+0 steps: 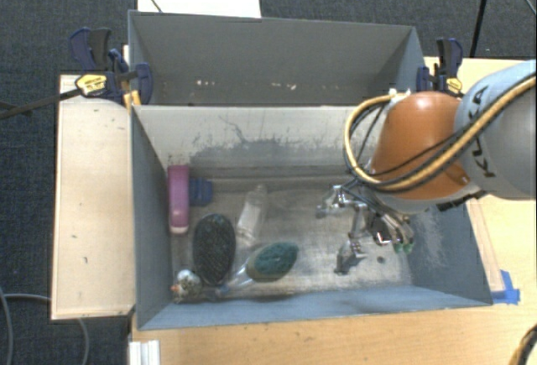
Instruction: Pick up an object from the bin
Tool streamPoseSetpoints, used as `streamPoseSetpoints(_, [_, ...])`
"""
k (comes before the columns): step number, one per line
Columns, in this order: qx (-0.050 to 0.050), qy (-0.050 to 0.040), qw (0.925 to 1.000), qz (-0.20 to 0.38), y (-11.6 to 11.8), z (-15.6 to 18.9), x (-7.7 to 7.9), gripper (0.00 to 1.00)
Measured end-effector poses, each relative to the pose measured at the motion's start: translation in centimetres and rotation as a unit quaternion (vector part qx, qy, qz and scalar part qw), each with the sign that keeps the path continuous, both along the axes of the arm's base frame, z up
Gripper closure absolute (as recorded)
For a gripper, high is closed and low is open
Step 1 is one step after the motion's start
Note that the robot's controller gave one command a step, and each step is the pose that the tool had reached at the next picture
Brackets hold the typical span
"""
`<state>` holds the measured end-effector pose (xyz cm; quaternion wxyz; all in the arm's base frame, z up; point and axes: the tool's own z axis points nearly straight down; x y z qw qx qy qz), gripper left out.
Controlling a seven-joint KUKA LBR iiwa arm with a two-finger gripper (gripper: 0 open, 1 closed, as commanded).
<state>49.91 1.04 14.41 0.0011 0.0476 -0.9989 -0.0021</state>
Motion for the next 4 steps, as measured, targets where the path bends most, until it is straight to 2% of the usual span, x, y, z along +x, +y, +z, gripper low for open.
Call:
streamPoseSetpoints(1, [0.0, -0.0007, 0.9961, 0.088, 7.4, -1.5, 0.1, 0.0])
streamPoseSetpoints(2, [-0.001, -0.004, 0.968, 0.251, 9.8, -7.3, 0.2, 0.0])
streamPoseSetpoints(3, [-0.001, -0.0064, 0.968, 0.251, 9.8, -7.1, 0.4, 1.0])
streamPoseSetpoints(4, [-0.002, -0.0064, 0.8872, 0.461, 11.3, 10.2, 1.5, 1.0])
